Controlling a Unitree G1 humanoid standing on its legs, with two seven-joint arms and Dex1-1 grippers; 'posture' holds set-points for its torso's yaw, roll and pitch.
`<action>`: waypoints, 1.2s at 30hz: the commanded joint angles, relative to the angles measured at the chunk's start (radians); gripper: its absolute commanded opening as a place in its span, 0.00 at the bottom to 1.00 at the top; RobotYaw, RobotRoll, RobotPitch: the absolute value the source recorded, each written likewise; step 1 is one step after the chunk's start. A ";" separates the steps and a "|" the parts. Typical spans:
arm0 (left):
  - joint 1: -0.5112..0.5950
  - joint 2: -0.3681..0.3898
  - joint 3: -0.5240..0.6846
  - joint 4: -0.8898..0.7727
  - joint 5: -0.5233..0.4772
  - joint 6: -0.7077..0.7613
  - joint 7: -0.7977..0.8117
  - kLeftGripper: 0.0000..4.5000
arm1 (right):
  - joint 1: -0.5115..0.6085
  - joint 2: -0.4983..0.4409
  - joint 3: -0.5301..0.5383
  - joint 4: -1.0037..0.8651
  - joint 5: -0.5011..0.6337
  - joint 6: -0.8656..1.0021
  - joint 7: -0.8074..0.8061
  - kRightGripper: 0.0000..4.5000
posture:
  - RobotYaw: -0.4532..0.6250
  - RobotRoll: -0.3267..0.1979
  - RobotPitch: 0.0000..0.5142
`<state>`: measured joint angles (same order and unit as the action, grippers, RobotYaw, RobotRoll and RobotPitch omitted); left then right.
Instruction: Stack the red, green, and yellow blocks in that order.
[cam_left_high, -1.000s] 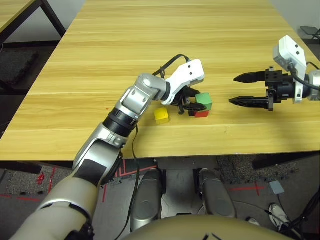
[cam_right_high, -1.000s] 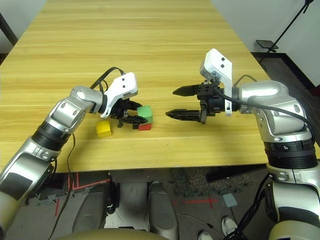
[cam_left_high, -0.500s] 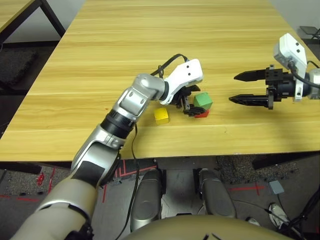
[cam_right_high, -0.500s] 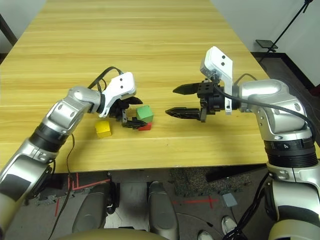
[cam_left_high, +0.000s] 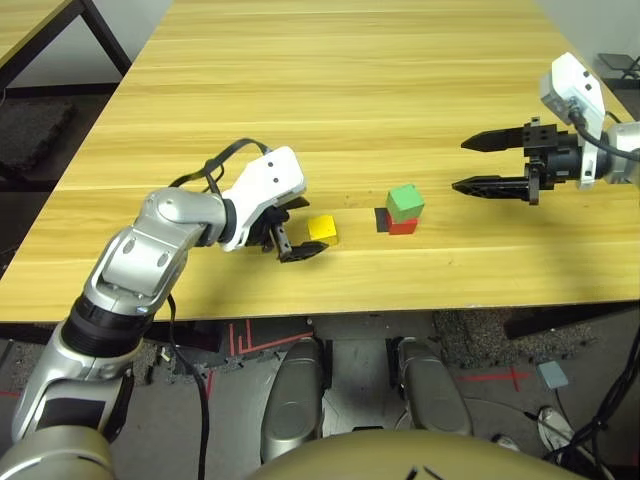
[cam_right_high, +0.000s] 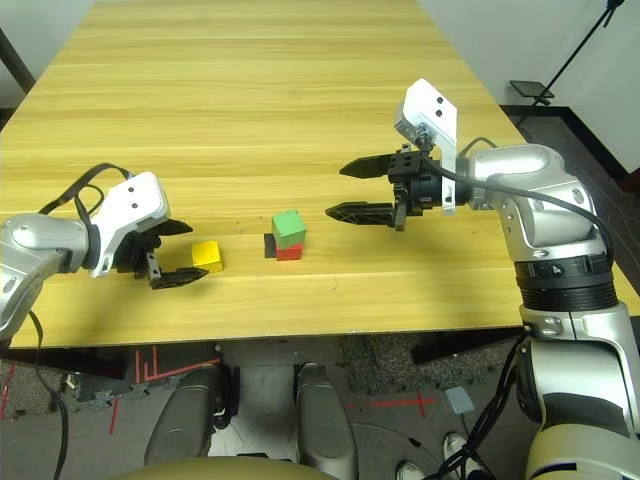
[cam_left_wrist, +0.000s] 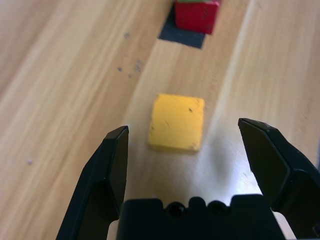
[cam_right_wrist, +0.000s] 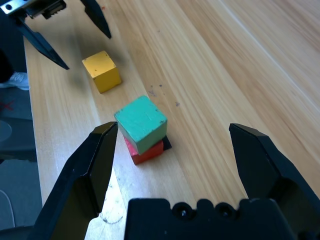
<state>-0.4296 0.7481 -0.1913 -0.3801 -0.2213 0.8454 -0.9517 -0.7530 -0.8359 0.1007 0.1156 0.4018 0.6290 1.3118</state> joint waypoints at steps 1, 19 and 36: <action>-0.003 -0.030 -0.055 0.045 0.017 -0.046 0.019 1.00 | -0.008 -0.003 0.004 0.005 -0.012 -0.003 0.005 1.00 | 0.68 0.42 0.22; -0.120 -0.053 -0.062 0.088 0.056 0.000 0.085 0.44 | 0.038 -0.004 -0.031 -0.062 0.023 0.046 -0.053 1.00 | 0.66 0.45 0.22; -0.591 -0.273 -0.151 0.226 -0.118 0.332 0.088 0.44 | 0.128 -0.012 -0.053 -0.165 0.061 0.088 -0.044 1.00 | 0.63 0.52 0.23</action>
<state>-1.0064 0.4833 -0.3203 -0.1691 -0.3326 1.1816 -0.8649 -0.6417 -0.8404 0.0609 -0.0228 0.4482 0.7037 1.2736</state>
